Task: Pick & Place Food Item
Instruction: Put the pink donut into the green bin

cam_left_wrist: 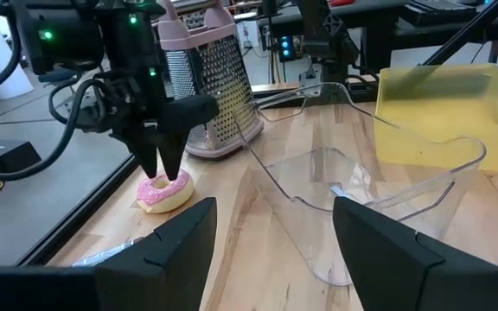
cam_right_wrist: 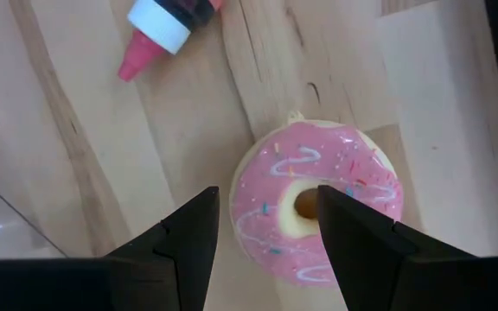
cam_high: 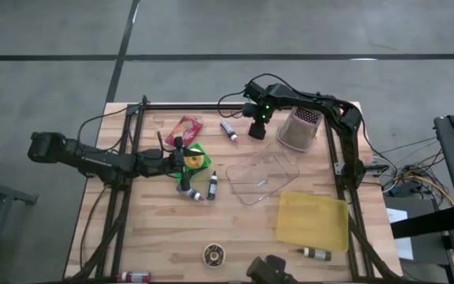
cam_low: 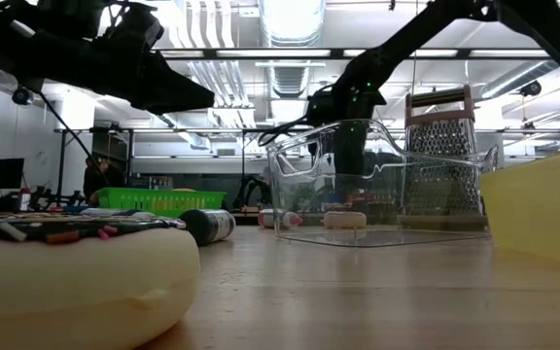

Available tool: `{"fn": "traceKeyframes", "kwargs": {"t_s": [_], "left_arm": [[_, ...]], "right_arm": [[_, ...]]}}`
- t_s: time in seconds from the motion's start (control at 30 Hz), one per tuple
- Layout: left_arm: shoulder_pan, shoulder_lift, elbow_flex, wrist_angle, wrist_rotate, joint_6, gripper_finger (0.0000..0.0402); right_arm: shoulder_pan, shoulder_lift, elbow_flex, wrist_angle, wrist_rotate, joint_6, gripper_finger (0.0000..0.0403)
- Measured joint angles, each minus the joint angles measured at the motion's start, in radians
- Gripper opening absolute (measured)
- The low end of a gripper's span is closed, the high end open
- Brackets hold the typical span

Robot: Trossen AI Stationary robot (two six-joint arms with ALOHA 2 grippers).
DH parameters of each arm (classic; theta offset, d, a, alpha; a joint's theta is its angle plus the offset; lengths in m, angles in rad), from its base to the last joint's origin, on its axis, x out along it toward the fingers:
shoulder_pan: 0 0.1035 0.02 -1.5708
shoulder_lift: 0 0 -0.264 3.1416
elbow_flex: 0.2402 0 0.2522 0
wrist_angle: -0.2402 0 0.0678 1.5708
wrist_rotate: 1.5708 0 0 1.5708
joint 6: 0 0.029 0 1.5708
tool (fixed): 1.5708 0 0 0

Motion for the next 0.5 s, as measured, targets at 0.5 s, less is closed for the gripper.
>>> {"fn": "traceKeyframes", "kwargs": {"t_s": [0.5], "left_arm": [[0.000, 0.000, 0.000, 0.000, 0.003, 0.000, 0.0234]], "right_arm": [[0.002, 0.082, 0.027, -0.057, 0.031, -0.044, 0.0192]]}}
